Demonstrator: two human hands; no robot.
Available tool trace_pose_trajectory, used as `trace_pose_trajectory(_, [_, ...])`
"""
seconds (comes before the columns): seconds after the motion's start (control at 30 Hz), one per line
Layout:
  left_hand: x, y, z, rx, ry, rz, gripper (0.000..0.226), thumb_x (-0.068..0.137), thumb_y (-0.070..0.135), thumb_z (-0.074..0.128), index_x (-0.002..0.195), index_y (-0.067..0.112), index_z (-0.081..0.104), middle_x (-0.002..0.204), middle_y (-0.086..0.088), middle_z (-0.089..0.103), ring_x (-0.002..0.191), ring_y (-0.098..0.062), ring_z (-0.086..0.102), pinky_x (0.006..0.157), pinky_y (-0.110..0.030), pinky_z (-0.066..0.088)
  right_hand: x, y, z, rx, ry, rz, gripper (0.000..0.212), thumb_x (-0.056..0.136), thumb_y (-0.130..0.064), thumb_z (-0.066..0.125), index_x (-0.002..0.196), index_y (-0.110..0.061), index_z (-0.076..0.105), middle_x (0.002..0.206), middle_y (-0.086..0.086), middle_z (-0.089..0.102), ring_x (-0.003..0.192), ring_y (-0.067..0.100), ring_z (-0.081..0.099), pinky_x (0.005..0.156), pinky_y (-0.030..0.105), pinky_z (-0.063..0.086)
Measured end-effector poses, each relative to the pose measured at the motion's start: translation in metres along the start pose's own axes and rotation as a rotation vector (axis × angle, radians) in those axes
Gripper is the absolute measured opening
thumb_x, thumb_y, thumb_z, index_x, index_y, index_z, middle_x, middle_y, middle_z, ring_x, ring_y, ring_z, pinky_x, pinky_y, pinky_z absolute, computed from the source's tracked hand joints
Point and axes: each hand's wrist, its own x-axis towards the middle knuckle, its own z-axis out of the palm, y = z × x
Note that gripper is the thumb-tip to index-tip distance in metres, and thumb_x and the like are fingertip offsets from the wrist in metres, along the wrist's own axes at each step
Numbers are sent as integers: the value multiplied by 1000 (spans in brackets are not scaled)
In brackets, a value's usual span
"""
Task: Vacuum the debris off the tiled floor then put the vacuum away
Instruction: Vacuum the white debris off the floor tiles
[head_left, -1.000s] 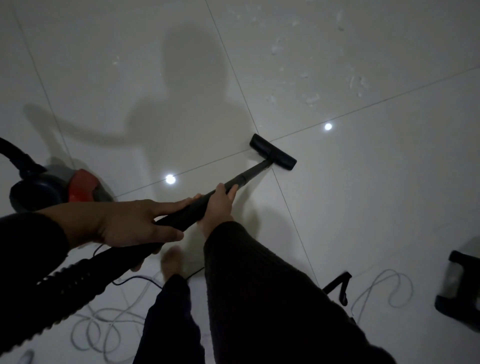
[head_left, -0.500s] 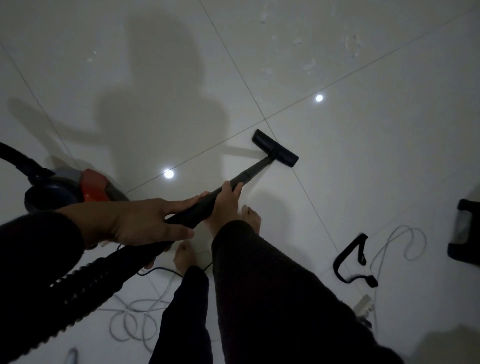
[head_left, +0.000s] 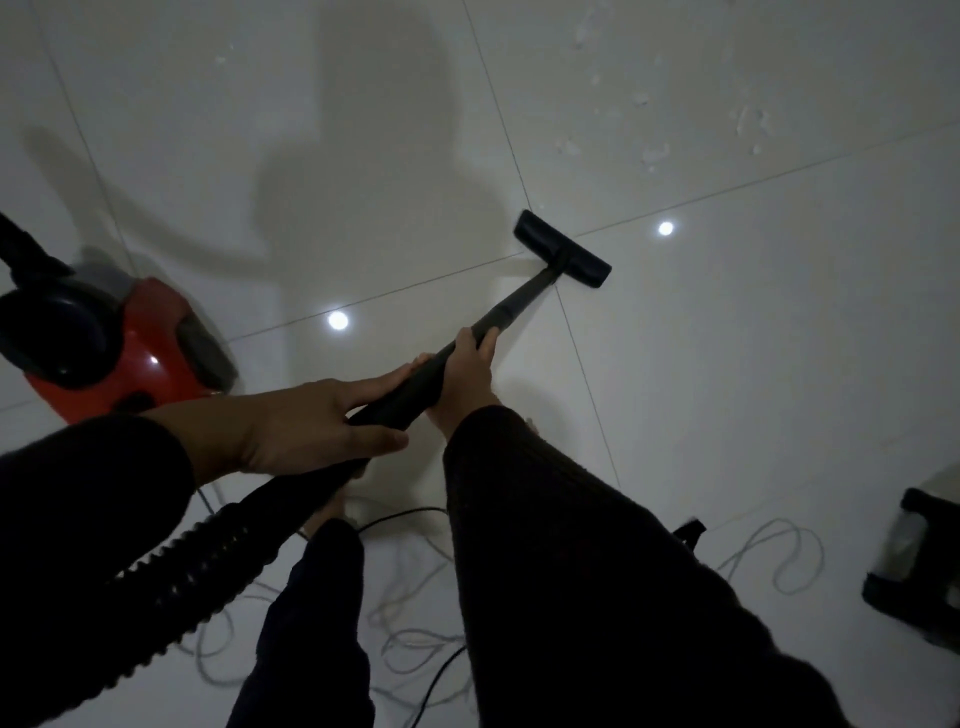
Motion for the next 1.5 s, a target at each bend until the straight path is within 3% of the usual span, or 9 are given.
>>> trace_pose_trajectory(0.1, [15, 17, 18, -81, 32, -22, 68, 92, 34, 52, 125, 64, 2, 80, -3, 66, 46, -3, 64, 48, -11, 46, 13, -25, -15, -97, -52, 5, 55, 102, -32, 42, 147, -52, 18, 116, 13, 50, 68, 17, 53, 68, 35, 54])
trace_pose_trajectory(0.2, [35, 37, 35, -96, 101, -12, 65, 90, 38, 52, 118, 69, 2, 90, 0, 69, 65, -9, 69, 55, -11, 48, 23, -54, -32, -169, -112, 19, 55, 103, -32, 40, 149, -50, 16, 122, 14, 49, 71, 17, 53, 69, 35, 54])
trace_pose_trajectory(0.27, [50, 51, 46, -155, 135, -7, 65, 89, 38, 53, 116, 71, 5, 80, -1, 68, 70, -15, 69, 55, -13, 48, 31, -75, -42, -203, -141, 28, 56, 103, -31, 40, 148, -51, 15, 124, 13, 48, 71, 18, 52, 68, 35, 54])
trace_pose_trajectory(0.47, [87, 94, 70, -362, 156, 36, 65, 91, 30, 54, 106, 75, 10, 72, -8, 63, 49, -17, 63, 49, -20, 50, 58, -125, -67, -297, -145, 23, 54, 103, -31, 41, 148, -52, 18, 110, 7, 46, 77, 20, 54, 75, 37, 55])
trace_pose_trajectory(0.7, [118, 113, 78, -357, 213, 57, 66, 92, 33, 52, 122, 68, 4, 84, -8, 68, 57, -16, 68, 52, -16, 51, 81, -158, -72, -361, -155, 16, 54, 103, -32, 41, 148, -51, 18, 126, 13, 45, 75, 19, 52, 63, 33, 52])
trace_pose_trajectory(0.9, [134, 125, 52, -349, 256, 92, 63, 94, 31, 50, 114, 69, 5, 77, 19, 48, 45, 5, 60, 54, -13, 44, 100, -177, -47, -368, -176, 9, 54, 103, -31, 42, 147, -52, 19, 132, 13, 42, 74, 20, 53, 62, 32, 51])
trace_pose_trajectory(1.17, [157, 135, 2, -502, 259, 84, 68, 92, 31, 52, 115, 76, 6, 74, -8, 62, 47, -15, 63, 53, -26, 53, 126, -208, 8, -424, -181, -9, 65, 102, -32, 44, 149, -53, 5, 134, 13, 43, 68, 19, 52, 58, 32, 51])
trace_pose_trajectory(1.3, [158, 142, -24, -543, 224, 68, 75, 93, 29, 53, 134, 65, 1, 77, -13, 62, 49, -23, 63, 53, -31, 54, 126, -223, 34, -452, -184, 0, 65, 101, -33, 45, 149, -52, 6, 136, 15, 44, 67, 17, 52, 59, 31, 53])
trace_pose_trajectory(1.5, [164, 158, -68, -448, 253, 93, 73, 93, 32, 51, 138, 61, 1, 77, -5, 61, 44, -5, 61, 51, -21, 51, 127, -250, 69, -453, -197, -3, 64, 102, -32, 45, 150, -50, 6, 128, 10, 43, 71, 19, 53, 62, 31, 54])
